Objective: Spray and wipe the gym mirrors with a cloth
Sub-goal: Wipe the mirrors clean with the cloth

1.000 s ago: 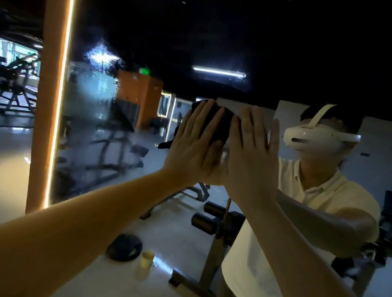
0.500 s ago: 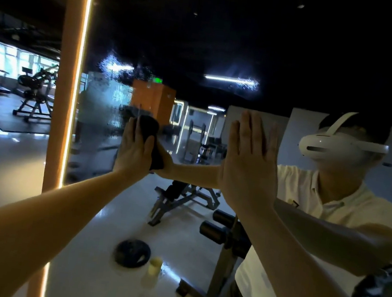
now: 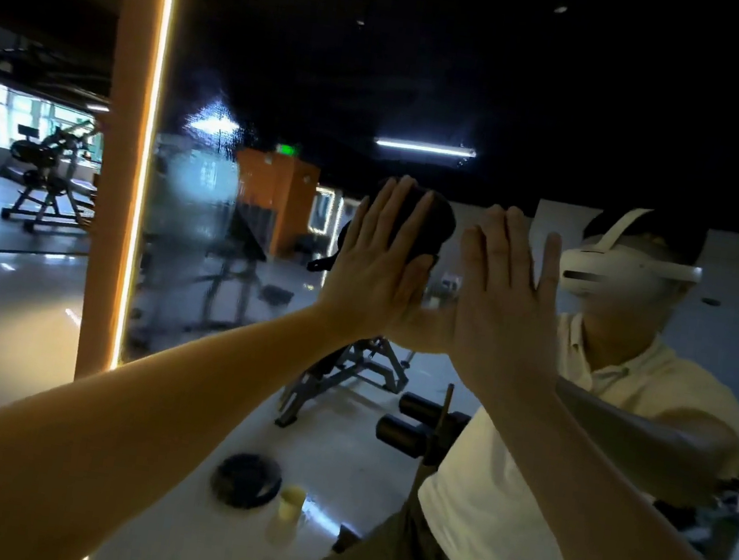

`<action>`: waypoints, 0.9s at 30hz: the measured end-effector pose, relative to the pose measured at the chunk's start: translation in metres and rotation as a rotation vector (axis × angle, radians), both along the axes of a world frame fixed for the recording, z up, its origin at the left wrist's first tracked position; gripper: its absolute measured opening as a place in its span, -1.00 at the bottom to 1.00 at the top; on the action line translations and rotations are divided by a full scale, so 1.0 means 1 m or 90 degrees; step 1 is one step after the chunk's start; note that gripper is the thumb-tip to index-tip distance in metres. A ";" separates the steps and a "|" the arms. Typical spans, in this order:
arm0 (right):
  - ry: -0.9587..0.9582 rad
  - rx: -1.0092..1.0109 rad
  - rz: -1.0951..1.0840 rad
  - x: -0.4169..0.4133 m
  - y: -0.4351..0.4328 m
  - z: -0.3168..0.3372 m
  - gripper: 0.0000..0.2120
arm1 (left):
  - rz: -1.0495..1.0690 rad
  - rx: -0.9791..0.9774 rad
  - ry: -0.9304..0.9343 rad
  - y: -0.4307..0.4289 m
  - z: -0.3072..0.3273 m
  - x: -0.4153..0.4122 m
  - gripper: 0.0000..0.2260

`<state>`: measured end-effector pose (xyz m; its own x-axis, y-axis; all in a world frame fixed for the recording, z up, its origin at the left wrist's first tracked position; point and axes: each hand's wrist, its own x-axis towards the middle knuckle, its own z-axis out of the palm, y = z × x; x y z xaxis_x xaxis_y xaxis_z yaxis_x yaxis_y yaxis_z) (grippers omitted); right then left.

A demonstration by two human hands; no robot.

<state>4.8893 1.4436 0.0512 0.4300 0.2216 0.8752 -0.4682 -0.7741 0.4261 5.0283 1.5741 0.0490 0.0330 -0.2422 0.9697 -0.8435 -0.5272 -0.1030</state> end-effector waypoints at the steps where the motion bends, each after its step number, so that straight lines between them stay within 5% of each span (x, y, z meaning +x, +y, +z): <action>1: 0.000 0.005 0.000 0.000 0.001 0.000 -0.32 | 0.000 0.019 -0.028 0.006 0.000 0.007 -0.43; 12: -0.151 0.051 0.123 0.093 0.126 -0.003 -0.45 | 0.040 -0.015 -0.074 0.141 -0.007 0.176 -0.44; 18: -0.169 0.079 0.027 0.154 0.162 -0.005 -0.43 | 0.015 -0.055 -0.063 0.208 -0.020 0.253 -0.44; 27: -0.055 0.057 -0.031 0.146 0.132 -0.008 -0.40 | 0.005 -0.220 0.131 0.175 -0.019 0.216 -0.41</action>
<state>5.0351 1.5761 0.0433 0.3610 0.1224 0.9245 -0.5373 -0.7830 0.3135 5.2440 1.7493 0.0297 0.2352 0.0986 0.9669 -0.8242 -0.5070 0.2522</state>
